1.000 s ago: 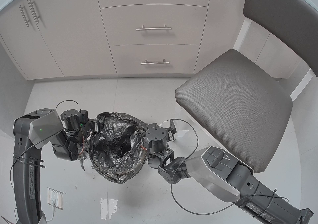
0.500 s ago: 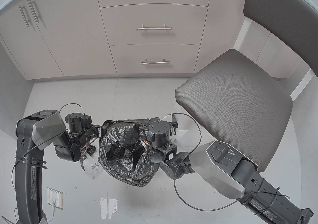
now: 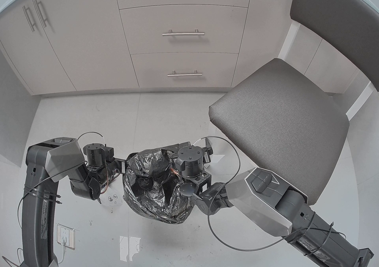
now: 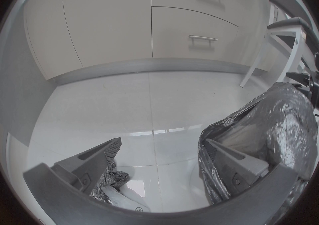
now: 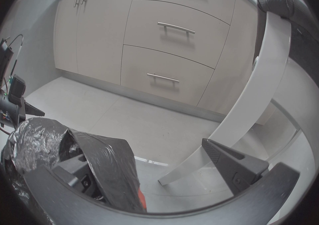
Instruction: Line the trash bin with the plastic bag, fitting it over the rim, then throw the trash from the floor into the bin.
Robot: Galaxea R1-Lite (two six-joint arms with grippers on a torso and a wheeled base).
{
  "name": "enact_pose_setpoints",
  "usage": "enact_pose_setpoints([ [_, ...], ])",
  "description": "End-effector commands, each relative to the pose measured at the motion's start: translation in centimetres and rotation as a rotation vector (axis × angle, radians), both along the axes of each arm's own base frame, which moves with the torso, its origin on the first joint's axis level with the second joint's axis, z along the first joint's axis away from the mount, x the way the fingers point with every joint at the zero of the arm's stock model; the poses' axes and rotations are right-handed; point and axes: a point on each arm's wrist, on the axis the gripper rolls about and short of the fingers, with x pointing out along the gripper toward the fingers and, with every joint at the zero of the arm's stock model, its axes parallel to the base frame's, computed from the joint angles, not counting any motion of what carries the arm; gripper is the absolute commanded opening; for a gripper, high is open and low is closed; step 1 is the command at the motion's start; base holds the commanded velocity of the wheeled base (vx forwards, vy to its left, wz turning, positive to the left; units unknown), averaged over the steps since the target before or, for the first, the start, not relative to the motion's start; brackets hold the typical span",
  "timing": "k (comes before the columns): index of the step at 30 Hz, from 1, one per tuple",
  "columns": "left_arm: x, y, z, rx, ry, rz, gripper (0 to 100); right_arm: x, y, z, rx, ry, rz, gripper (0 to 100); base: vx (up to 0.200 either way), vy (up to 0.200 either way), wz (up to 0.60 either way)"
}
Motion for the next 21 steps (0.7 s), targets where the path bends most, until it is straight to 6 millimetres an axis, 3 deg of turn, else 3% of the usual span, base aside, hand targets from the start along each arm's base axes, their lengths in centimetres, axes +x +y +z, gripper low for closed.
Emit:
enact_pose_setpoints([
  [1, -0.2, -0.4, -0.8, 0.001, 0.018, -0.008, 100, 0.0, -0.3, 0.3, -0.011, 0.004, -0.004, 100, 0.0, 0.0, 0.0],
  [7, -1.0, -0.8, -0.3, -0.003, 0.026, -0.02, 100, -0.4, -0.5, 0.1, -0.033, 0.027, 0.003, 100, 0.0, 0.0, 0.0],
  [14, -4.6, -1.2, -1.6, -0.028, 0.078, -0.111, 100, -2.3, -1.3, 0.2, -0.131, 0.104, 0.133, 100, 0.0, 0.0, 0.0],
  [21, -6.0, -1.1, -2.0, -0.037, 0.105, -0.14, 100, -2.2, -1.8, 0.6, -0.139, 0.11, 0.147, 100, 0.0, 0.0, 0.0],
])
